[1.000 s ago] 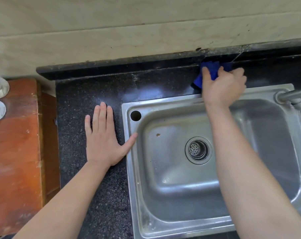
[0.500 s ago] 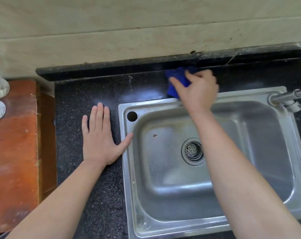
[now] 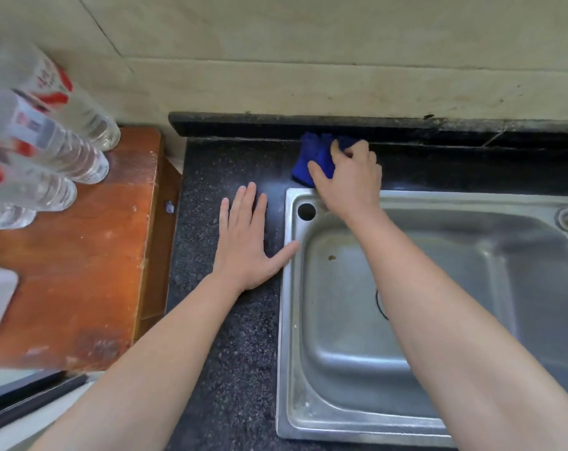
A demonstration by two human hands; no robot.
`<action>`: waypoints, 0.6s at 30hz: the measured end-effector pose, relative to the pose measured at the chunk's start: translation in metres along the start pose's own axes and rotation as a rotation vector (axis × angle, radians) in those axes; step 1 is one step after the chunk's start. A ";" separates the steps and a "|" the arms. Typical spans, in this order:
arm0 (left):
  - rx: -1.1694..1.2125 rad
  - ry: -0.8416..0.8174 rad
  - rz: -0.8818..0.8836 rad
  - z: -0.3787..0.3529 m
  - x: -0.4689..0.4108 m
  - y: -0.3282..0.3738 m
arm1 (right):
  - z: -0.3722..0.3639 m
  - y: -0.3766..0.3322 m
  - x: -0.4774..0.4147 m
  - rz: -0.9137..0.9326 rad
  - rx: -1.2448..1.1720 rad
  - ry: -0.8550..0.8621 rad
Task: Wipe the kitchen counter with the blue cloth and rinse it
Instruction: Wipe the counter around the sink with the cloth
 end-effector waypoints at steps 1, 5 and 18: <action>0.031 0.034 -0.005 0.007 0.003 -0.008 | 0.004 0.014 0.000 0.005 0.002 -0.003; -0.102 0.112 0.080 0.047 0.029 -0.074 | 0.003 0.048 0.013 -0.128 0.035 0.124; -0.231 -0.049 0.197 0.048 0.064 -0.151 | -0.065 -0.151 0.015 0.024 -0.012 0.126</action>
Point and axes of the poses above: each hand's wrist, its own x-axis away from the middle knuckle, its own z-axis out of the back of the hand, y = z × x, the point moved 1 cm from there along -x, towards the middle knuckle, and after that the axes turned 4 degrees about y, right-handed, at the moved point
